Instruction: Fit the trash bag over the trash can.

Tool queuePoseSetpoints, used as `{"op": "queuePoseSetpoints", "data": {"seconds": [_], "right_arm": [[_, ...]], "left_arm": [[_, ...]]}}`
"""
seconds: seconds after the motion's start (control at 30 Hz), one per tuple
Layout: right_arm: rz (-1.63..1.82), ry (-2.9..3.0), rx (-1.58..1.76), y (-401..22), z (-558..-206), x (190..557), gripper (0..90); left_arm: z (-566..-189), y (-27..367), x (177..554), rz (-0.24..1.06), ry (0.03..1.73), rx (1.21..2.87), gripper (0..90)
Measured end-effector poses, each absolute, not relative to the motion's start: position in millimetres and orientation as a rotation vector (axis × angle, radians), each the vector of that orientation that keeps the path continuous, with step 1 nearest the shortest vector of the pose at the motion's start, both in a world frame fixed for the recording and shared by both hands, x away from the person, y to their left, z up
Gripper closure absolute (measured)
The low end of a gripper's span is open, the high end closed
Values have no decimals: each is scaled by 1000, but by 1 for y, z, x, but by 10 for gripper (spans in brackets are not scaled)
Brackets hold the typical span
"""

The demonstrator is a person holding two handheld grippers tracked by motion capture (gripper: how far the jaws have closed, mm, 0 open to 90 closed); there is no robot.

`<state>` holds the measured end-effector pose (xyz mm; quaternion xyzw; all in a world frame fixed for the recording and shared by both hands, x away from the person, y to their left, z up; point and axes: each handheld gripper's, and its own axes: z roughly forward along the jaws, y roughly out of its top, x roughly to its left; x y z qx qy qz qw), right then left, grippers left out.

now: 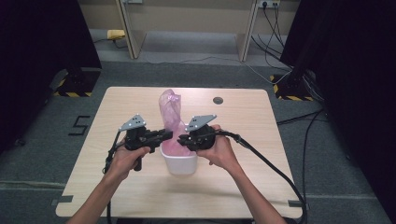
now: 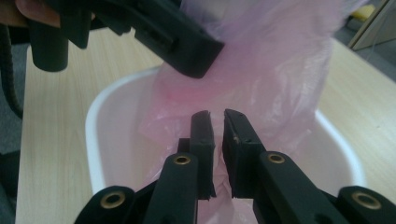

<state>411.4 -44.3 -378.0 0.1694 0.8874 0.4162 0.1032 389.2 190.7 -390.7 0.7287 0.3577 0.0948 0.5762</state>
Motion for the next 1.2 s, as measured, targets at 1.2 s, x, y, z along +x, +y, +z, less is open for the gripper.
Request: {"op": "queuePoseSetpoints", "data": {"seconds": [1.2], "right_arm": [[1326, 2464, 638, -75, -353, 408, 525]], "left_arm": [[-393, 194, 383, 235, 830, 1715, 745]]}}
